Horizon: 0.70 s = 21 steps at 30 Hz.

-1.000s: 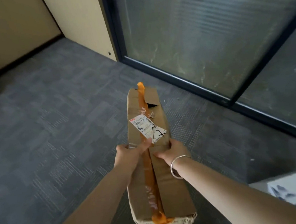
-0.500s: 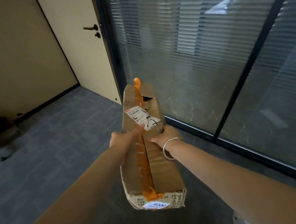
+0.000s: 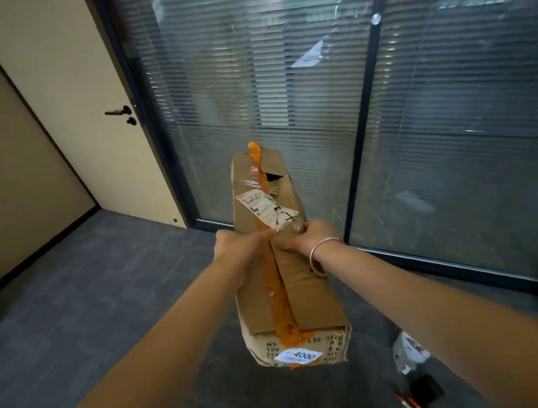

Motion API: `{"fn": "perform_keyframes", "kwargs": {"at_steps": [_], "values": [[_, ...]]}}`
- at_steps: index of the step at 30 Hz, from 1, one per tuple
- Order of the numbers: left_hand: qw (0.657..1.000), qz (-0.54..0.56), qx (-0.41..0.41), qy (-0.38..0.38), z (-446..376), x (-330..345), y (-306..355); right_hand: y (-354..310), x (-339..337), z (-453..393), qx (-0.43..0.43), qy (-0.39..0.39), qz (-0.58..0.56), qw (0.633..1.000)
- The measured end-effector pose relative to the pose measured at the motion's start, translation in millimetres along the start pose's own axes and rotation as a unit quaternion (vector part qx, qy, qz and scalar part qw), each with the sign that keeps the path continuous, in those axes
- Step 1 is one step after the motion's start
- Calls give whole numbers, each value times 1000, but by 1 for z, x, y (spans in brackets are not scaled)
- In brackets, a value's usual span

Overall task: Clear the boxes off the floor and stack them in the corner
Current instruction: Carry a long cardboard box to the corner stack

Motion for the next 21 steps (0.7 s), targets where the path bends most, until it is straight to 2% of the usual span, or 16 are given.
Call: {"fn": "perform_keyframes", "kwargs": {"at_steps": [6, 12, 15, 21], "values": [[995, -33, 67, -68, 52, 23, 13, 22, -50, 53, 28, 66, -30, 997], [975, -63, 112, -182, 111, 74, 16, 62, -113, 120, 78, 155, -65, 983], [963, -82, 112, -232, 149, 102, 13, 91, -141, 156, 100, 189, -76, 974], [922, -161, 168, -310, 249, 165, -4, 152, -200, 256, 156, 278, -53, 946]]}}
Point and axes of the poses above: each hand's wrist, its own z-axis away from the middle knuckle, its own x-axis out of the palm, y = z × x, the point moved 3 cm from there along -z, towards the middle knuckle, and after that the axes turned 5 degrees about -x, right-handed, at the moved point
